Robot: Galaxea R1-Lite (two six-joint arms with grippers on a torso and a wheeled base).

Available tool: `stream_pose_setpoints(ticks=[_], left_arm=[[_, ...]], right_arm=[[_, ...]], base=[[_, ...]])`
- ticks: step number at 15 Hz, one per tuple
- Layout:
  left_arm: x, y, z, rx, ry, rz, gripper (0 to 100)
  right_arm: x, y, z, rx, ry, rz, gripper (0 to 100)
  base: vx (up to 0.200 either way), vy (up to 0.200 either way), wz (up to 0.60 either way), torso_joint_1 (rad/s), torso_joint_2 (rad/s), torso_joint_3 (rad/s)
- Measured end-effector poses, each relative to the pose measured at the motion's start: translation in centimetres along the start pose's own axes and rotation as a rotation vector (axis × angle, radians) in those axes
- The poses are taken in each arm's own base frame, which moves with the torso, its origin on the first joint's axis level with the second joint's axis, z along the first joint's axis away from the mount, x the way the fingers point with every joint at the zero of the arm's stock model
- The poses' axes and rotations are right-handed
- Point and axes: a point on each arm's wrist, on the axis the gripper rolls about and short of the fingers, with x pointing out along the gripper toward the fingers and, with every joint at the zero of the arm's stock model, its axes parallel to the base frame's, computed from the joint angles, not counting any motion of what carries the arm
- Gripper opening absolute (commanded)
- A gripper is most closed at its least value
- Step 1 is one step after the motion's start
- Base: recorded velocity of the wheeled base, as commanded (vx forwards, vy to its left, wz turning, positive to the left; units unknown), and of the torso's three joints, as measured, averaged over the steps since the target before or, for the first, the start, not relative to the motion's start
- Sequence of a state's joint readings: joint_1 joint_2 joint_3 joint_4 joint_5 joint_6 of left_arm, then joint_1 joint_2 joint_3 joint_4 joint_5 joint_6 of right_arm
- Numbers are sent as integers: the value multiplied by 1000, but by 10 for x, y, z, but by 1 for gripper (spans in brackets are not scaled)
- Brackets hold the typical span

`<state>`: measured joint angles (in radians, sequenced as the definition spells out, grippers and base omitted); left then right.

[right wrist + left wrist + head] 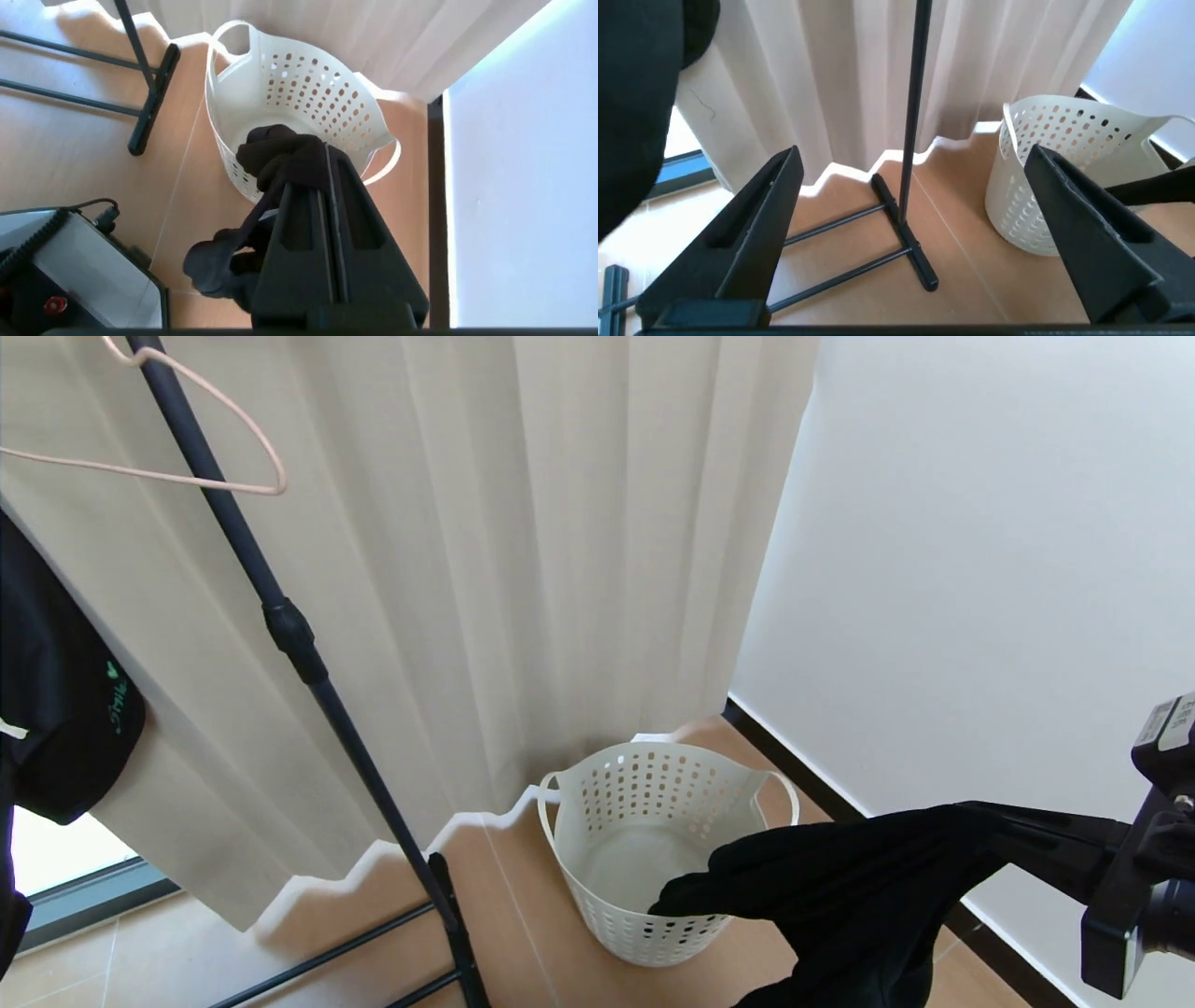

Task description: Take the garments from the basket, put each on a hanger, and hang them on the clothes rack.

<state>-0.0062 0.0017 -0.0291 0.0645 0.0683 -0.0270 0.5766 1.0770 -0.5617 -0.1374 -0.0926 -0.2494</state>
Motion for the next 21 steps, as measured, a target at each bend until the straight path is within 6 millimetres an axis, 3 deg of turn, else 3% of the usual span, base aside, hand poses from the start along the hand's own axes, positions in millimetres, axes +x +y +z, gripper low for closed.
stream_pose_setpoints(ticks=[11,21], left_arm=[[0,0,0,0,0,1,100],[0,0,0,-2,0,2,100]], right_arm=[[0,0,-1,-2,4,0,0],[0,1,-3,-5,12,0,0]], base=[[0,0,0,137,-479,-162],[0,0,0,214,-541,-317]])
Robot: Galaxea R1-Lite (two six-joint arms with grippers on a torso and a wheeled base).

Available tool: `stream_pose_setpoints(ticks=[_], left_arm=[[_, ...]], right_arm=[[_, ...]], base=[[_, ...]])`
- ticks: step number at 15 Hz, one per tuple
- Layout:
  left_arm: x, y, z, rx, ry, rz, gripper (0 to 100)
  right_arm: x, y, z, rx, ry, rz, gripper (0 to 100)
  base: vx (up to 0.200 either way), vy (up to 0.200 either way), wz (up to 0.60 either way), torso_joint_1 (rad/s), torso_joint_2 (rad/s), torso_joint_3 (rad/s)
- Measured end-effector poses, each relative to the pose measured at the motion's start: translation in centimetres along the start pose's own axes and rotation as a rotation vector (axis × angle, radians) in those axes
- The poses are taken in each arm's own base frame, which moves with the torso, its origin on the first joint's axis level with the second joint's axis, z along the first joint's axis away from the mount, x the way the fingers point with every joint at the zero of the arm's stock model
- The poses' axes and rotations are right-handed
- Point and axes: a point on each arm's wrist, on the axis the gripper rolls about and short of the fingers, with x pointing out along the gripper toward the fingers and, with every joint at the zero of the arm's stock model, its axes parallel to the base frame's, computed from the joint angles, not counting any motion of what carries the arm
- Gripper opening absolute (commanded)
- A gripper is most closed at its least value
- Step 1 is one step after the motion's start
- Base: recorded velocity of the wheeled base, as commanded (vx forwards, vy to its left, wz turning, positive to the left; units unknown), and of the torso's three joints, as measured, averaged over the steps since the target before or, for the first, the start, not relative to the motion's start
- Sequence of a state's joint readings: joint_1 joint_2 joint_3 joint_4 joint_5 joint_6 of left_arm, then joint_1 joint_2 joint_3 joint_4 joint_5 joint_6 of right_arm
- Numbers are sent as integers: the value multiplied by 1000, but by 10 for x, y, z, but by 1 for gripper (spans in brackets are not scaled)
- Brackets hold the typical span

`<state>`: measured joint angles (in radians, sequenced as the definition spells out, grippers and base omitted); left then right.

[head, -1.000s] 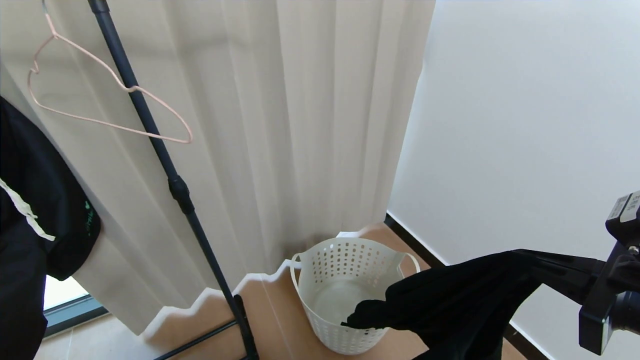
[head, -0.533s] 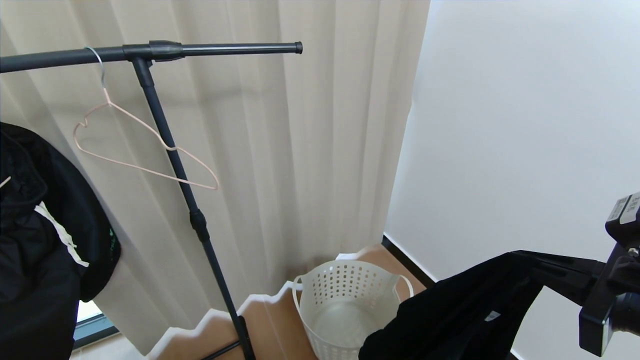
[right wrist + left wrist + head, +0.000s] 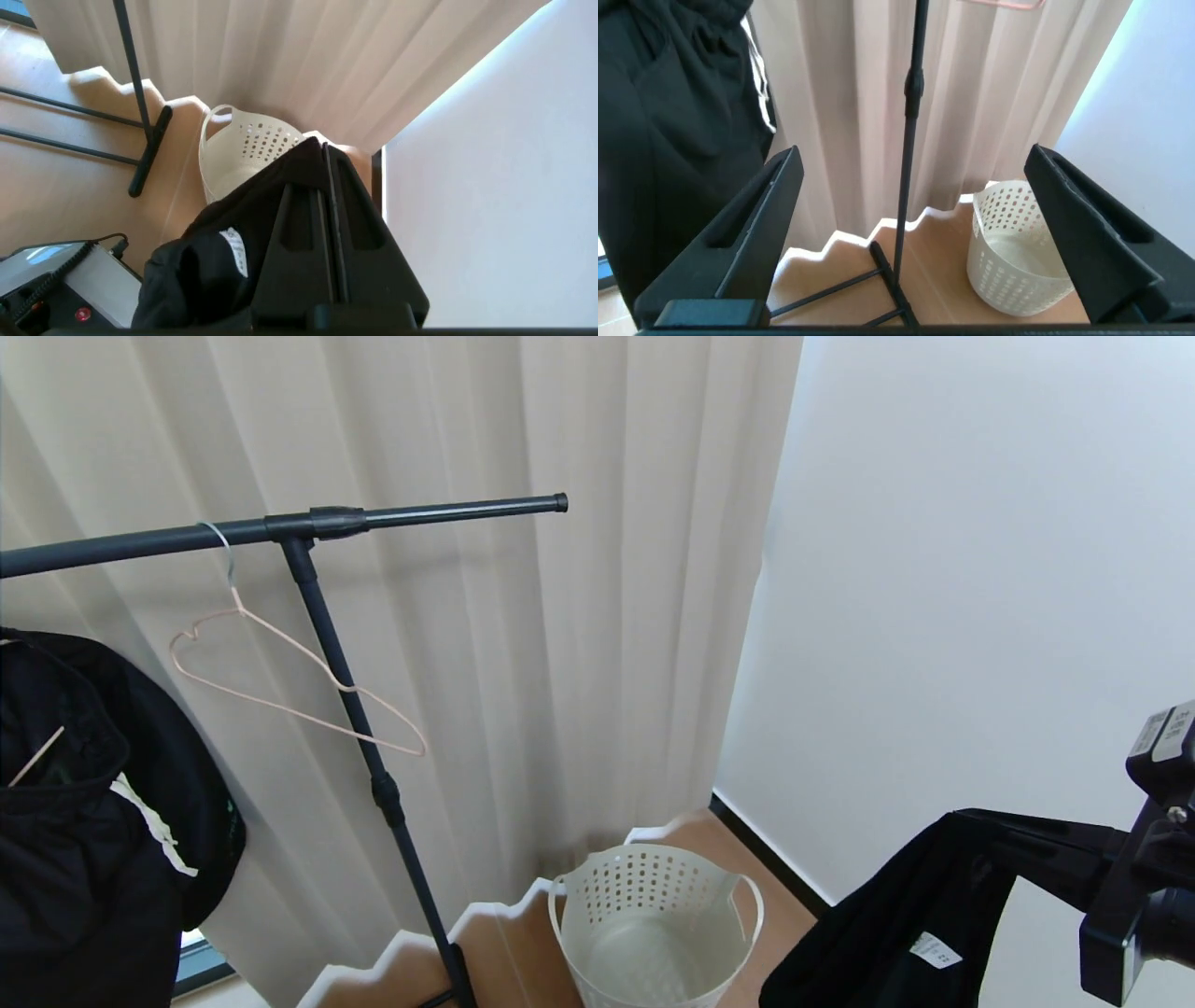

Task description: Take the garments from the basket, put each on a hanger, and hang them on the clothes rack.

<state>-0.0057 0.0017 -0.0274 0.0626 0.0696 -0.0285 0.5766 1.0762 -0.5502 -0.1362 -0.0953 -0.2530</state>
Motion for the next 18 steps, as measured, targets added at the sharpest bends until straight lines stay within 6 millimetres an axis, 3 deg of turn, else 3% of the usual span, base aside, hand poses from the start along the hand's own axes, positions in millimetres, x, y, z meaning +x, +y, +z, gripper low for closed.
stream_pose_setpoints(ticks=[10,15,18], left_arm=[[0,0,0,1,0,0,100],[0,0,0,2,0,-1,100],[0,0,0,2,0,-2,100]], right_arm=[[0,0,-2,-2,7,0,0],[0,1,-4,-13,12,1,0],[0,1,-5,-13,13,1,0]], base=[[0,0,0,208,-471,-264],[0,0,0,29,-53,-26],[0,0,600,5,1,4]])
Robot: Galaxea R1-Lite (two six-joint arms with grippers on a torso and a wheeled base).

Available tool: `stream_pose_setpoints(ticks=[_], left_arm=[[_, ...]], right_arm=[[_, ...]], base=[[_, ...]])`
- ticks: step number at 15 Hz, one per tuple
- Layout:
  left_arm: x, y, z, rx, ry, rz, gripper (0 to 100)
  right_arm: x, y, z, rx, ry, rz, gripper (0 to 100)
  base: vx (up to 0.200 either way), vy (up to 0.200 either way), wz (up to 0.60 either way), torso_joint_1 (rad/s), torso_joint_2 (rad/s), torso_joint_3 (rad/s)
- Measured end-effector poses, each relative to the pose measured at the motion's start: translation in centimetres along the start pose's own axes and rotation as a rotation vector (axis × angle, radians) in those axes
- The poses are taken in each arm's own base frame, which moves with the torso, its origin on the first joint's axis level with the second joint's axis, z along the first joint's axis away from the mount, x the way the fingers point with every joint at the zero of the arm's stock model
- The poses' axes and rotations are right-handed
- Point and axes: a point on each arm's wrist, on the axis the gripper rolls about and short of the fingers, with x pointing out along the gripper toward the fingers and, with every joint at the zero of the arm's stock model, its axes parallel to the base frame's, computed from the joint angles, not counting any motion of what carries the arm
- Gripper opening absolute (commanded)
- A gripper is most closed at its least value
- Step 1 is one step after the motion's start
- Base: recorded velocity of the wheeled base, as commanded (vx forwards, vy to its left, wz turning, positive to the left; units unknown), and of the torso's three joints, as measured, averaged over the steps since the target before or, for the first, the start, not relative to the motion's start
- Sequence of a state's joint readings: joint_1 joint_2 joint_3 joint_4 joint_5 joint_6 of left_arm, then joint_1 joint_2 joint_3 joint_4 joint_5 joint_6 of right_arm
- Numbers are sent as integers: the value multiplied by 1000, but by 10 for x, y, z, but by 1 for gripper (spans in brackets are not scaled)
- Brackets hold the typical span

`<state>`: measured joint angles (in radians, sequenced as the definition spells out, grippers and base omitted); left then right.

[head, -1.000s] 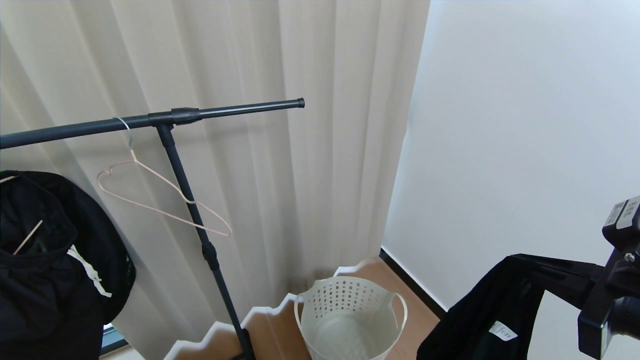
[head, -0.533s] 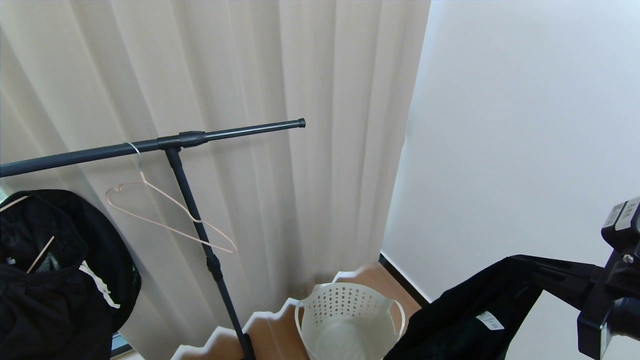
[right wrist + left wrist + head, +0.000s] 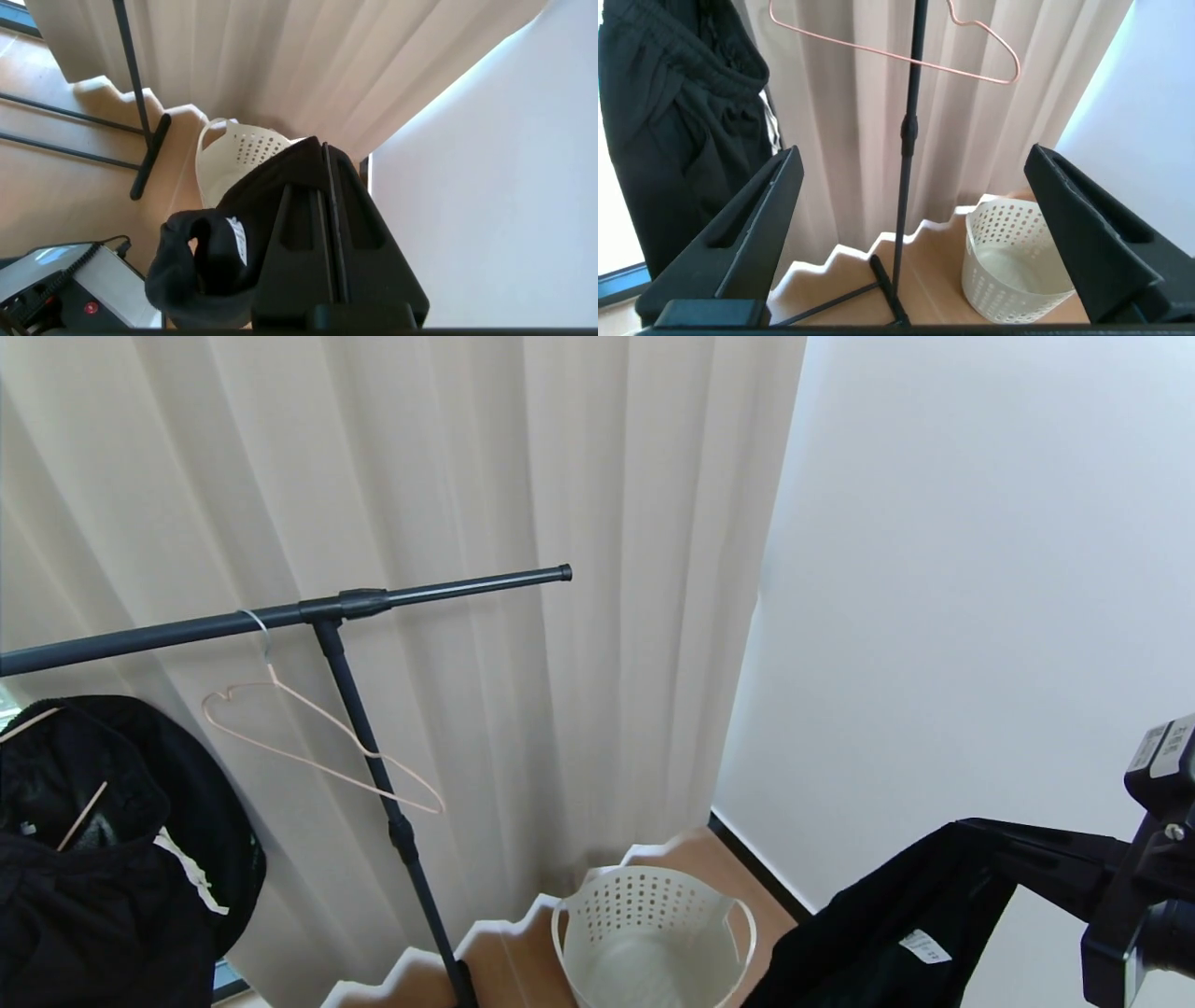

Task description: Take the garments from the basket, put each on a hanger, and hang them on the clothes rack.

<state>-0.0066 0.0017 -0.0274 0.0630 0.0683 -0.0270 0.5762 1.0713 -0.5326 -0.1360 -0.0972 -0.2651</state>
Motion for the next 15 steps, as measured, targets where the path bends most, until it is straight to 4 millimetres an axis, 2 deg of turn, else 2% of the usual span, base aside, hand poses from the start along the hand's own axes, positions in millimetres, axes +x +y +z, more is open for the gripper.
stream_pose_setpoints(ticks=[10,13,15], left_arm=[[0,0,0,-1,0,-1,100],[0,0,0,-2,0,0,100],[0,0,0,-2,-1,0,100]], right_arm=[[0,0,0,1,-2,0,0],[-1,0,-1,0,-1,1,0],[-1,0,-1,0,-3,0,0]], base=[[0,0,600,3,3,2],[0,0,0,0,0,0],[0,200,0,2,2,0]])
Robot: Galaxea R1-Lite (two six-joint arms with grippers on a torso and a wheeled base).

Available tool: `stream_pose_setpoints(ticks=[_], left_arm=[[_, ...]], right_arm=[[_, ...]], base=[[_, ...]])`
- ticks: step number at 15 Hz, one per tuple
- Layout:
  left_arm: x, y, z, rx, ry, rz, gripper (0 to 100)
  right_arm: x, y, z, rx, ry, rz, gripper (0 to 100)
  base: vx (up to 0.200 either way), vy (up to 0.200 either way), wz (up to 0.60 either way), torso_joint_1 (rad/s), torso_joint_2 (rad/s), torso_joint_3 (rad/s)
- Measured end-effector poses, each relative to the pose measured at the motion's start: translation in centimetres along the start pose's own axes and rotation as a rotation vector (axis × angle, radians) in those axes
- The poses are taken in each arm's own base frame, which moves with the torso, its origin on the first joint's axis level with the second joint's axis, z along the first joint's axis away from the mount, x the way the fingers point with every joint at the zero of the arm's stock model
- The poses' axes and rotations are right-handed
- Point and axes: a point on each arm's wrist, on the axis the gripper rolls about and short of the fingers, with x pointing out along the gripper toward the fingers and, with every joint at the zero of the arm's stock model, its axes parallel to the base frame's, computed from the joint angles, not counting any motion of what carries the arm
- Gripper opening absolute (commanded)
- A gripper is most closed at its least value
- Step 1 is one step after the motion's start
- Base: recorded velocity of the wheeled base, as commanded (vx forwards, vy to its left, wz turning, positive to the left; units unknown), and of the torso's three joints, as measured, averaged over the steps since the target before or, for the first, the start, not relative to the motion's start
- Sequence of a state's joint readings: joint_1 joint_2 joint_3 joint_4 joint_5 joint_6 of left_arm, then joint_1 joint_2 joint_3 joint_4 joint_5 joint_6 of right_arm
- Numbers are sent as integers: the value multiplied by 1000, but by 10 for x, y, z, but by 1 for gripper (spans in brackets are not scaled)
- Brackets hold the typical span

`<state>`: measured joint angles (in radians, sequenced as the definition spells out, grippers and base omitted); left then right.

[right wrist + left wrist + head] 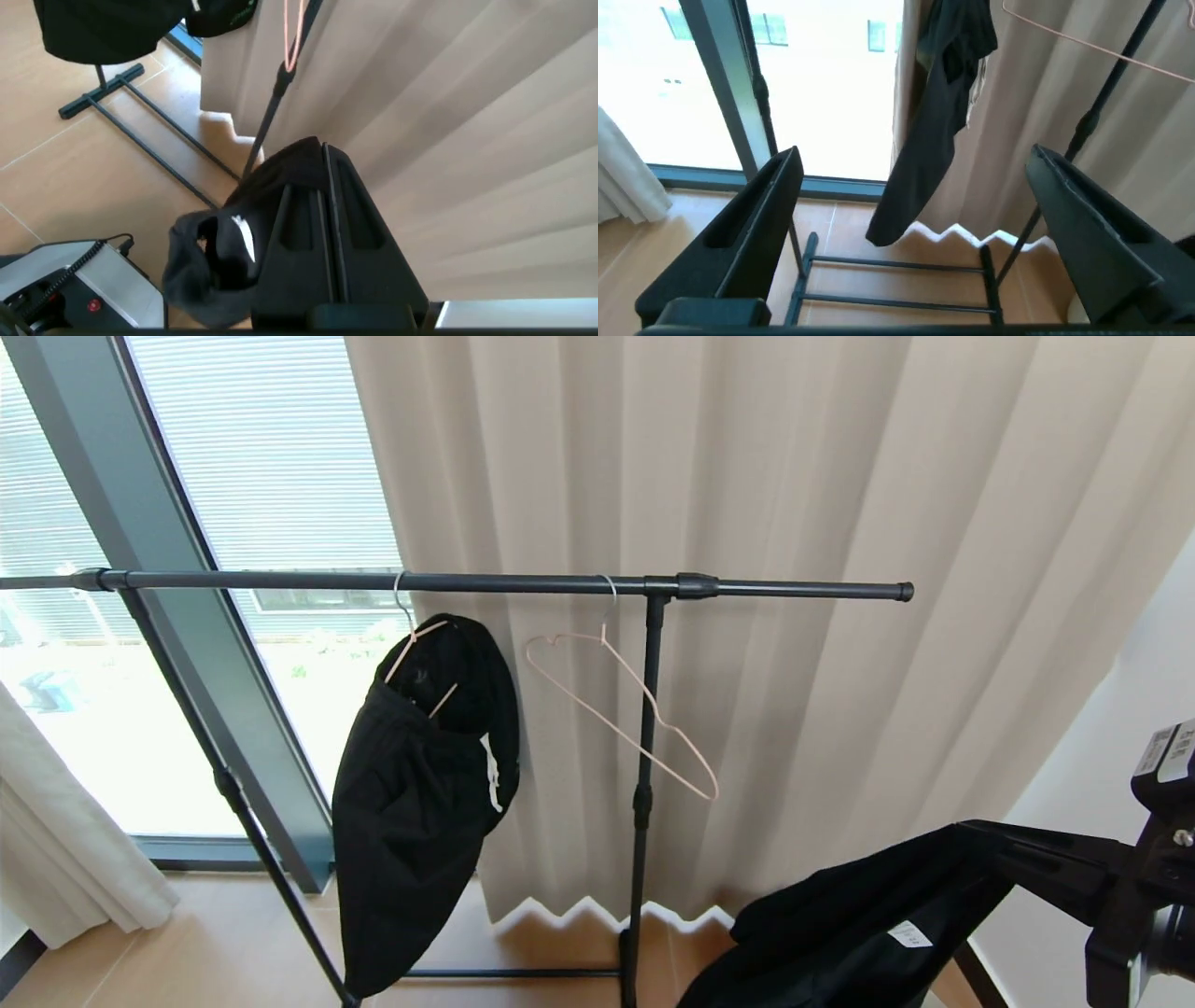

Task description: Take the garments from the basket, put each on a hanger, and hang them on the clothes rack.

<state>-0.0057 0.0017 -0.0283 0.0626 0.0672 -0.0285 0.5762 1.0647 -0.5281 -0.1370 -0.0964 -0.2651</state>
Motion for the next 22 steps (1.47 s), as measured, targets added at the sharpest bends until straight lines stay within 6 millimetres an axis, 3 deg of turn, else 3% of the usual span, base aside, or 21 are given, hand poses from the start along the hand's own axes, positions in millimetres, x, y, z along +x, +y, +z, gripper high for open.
stream_pose_setpoints(ticks=[2,10,14,18,22], left_arm=[[0,0,0,0,2,-1,100],[0,0,0,5,1,5,100],[-1,0,2,75,6,-4,100],[10,-2,37,-37,109,-31,100],[56,-16,79,-233,387,-230,100]], right_arm=[[-1,0,0,1,-2,-1,0],[-2,0,-2,-2,0,-1,0],[-8,2,-5,-83,-22,2,0],[0,7,17,-1,-82,54,0],[23,6,45,70,-81,37,0]], base=[[-100,200,0,5,0,7],[0,0,0,0,0,0],[0,0,0,0,0,0],[0,0,0,0,0,0],[0,0,0,0,0,0]])
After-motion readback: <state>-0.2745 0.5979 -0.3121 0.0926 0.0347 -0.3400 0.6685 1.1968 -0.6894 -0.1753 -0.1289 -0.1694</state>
